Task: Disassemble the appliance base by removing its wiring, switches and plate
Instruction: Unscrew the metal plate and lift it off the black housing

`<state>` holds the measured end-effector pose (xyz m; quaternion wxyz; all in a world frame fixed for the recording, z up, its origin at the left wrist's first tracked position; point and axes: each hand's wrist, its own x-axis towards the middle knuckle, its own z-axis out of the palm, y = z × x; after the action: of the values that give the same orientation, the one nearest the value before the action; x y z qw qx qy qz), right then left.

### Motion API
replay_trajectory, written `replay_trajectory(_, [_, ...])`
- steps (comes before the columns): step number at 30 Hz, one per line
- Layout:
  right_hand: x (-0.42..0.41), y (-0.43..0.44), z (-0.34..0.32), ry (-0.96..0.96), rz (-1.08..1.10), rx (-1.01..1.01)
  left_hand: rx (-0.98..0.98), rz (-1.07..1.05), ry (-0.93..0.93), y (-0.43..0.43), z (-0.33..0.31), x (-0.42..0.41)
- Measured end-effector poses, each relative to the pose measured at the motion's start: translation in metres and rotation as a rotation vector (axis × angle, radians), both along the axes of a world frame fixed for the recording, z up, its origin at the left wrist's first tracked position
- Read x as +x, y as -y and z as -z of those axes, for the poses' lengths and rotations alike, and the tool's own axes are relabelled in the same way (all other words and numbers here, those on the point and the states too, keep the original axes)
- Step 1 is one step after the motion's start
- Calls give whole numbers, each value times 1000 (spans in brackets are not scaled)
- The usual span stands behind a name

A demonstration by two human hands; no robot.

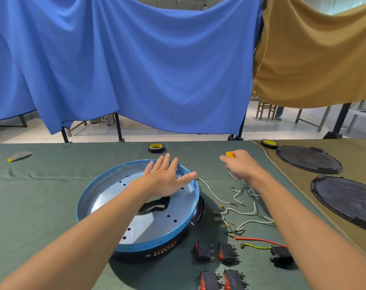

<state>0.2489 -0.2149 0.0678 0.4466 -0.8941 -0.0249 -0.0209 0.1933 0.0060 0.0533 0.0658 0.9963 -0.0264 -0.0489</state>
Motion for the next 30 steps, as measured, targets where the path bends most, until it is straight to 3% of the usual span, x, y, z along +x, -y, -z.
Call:
replay_trajectory(3, [-15,-14,-22,-21,-162,325,117,-45,7,-15,3,-5])
replay_trajectory(6, [-30,-33,-39,150,-175,544,136,-71,-1,-27,1,-13])
replay_trajectory(10, [-48,-58,-51,313,-234,689,74,-115,122,-29,-3,-22])
replay_trajectory(14, [-57,-79,-42,393,-283,499,37,-130,186,-26,1,-37])
replay_trajectory(22, [-60,-93,-20,499,-267,186,52,-110,-6,-34,19,-49])
replay_trajectory(26, [-55,-96,-19,508,-262,124,63,-100,47,-35,23,-52])
replay_trajectory(30, [-51,-99,-10,528,-271,-76,34,-116,148,-38,25,-57])
